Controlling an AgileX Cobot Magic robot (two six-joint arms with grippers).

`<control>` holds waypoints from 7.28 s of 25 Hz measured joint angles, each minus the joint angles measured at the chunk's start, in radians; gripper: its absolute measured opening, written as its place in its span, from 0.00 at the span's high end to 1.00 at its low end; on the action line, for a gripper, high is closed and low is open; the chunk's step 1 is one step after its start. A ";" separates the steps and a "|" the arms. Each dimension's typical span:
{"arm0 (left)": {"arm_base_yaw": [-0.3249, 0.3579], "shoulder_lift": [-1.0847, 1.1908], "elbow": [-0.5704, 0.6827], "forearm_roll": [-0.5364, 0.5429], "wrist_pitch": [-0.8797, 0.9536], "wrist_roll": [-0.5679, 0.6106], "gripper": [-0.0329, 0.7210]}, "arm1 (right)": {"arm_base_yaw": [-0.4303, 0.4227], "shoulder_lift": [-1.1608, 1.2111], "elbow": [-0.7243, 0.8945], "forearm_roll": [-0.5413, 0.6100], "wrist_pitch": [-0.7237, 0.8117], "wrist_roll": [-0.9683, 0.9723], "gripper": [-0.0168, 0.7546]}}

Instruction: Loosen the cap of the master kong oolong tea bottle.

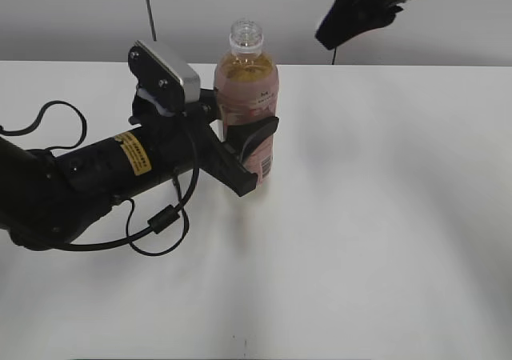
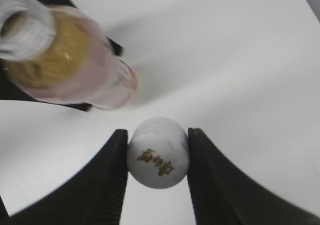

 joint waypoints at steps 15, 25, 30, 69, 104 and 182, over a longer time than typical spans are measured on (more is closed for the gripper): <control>0.000 0.133 0.000 -0.032 -0.074 -0.046 0.45 | -0.106 0.000 0.333 -0.290 -0.056 0.565 0.62; 0.000 0.190 0.000 -0.054 -0.125 -0.048 0.45 | -0.106 0.074 0.438 -0.329 -0.227 0.617 0.62; 0.000 0.190 0.000 -0.059 -0.126 -0.048 0.45 | -0.106 0.181 0.438 -0.342 -0.237 0.660 0.62; 0.027 0.129 0.128 -0.029 -0.161 -0.048 0.27 | -0.106 0.224 0.438 -0.374 -0.187 0.768 0.23; 0.671 -0.306 0.334 -0.090 0.215 -0.316 0.27 | -0.212 0.130 0.438 -0.301 -0.060 0.825 0.23; 0.459 -1.915 0.142 -0.373 2.070 -0.023 0.39 | -0.212 -1.778 1.147 -0.499 0.044 1.061 0.23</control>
